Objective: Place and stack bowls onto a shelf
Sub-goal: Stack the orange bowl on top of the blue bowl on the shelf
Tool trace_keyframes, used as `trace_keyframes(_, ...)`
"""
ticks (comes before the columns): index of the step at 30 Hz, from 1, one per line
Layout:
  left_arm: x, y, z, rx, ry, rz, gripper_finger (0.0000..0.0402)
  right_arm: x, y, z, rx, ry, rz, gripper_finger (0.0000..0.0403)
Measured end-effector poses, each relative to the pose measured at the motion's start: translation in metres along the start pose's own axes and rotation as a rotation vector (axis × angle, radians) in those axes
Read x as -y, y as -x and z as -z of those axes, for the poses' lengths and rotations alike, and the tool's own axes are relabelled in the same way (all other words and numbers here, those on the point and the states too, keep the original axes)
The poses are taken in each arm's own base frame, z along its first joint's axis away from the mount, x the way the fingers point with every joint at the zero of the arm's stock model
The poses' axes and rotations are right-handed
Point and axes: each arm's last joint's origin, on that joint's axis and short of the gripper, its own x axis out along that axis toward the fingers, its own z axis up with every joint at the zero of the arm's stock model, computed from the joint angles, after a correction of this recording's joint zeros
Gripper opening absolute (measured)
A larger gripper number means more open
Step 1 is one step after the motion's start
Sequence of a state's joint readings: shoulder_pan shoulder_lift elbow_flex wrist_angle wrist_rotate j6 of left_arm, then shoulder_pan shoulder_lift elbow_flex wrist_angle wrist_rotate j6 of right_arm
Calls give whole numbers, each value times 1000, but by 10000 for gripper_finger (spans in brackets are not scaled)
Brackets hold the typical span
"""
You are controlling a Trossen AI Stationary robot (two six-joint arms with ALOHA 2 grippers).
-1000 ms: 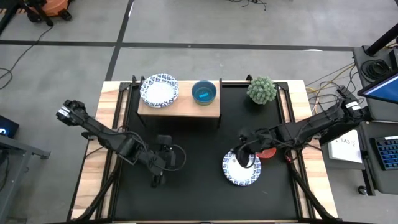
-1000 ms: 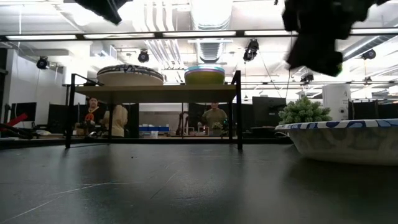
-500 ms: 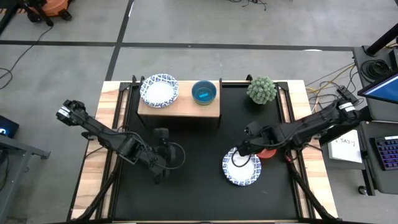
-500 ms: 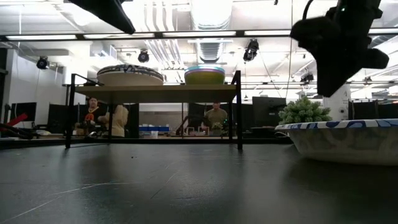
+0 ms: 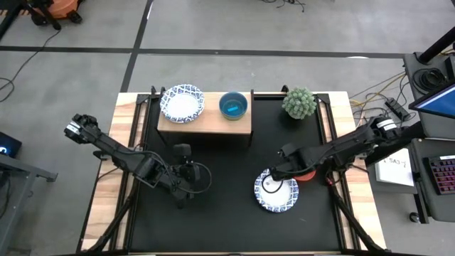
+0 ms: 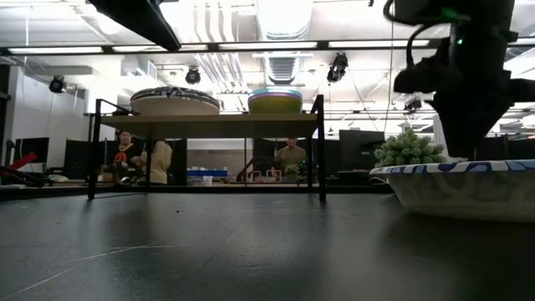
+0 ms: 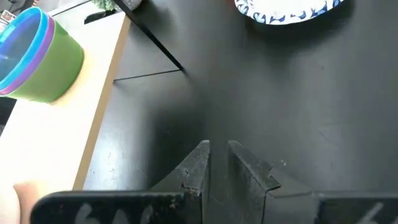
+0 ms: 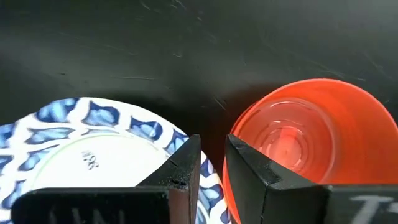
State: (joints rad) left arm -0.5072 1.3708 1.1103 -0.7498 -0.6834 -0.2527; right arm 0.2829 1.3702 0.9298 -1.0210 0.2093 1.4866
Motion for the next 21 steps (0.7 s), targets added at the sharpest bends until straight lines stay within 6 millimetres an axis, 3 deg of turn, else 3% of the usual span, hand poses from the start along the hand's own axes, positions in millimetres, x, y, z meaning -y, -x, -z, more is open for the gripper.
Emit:
trace_keyframes(10, 0, 0, 0, 5, 1, -16, 37, -9, -25, 4, -9, 18, 110, 66)
trace_keyframes(17, 0, 0, 0, 7, 3, -16, 37, -11, -28, 4, 21, 33, 125, 65)
trace_keyframes(21, 0, 0, -1, 10, 5, -16, 37, -11, -28, 4, 39, 34, 124, 45)
